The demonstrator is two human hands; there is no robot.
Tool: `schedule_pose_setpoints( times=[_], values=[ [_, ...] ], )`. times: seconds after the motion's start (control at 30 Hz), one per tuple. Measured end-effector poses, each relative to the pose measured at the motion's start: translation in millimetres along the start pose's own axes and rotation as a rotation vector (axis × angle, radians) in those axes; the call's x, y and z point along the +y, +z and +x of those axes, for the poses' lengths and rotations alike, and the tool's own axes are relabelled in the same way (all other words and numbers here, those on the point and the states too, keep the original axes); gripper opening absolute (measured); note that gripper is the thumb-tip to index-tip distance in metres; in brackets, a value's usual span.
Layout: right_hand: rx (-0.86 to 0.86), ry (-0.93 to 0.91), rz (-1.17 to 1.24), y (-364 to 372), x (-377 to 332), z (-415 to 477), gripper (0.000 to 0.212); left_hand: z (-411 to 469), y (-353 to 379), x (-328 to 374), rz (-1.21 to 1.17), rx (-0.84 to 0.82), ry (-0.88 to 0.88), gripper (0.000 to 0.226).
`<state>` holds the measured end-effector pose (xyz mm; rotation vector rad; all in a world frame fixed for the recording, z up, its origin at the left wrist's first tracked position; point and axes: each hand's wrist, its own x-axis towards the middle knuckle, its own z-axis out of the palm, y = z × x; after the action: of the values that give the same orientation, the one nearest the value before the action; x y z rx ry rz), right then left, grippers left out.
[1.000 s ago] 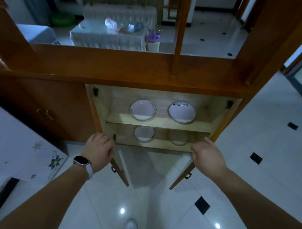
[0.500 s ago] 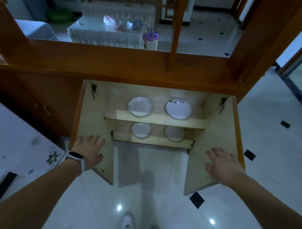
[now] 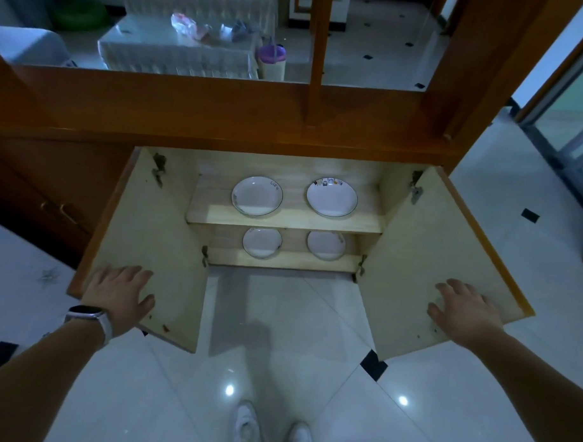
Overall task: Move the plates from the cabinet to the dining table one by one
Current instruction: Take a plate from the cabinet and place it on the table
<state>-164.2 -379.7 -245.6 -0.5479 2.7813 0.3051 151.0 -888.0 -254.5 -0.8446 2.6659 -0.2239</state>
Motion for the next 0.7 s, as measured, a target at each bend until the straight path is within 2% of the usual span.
schedule_pose_setpoints(
  times=[0.4,0.7],
  values=[
    [0.019,-0.044,0.061,-3,-57,-6,0.058,22,0,-14,-0.060,-0.053,-0.057,0.062],
    [0.055,-0.089,0.093,-14,-108,-9,0.059,39,1,-13,-0.132,0.008,0.062,0.061]
  ],
)
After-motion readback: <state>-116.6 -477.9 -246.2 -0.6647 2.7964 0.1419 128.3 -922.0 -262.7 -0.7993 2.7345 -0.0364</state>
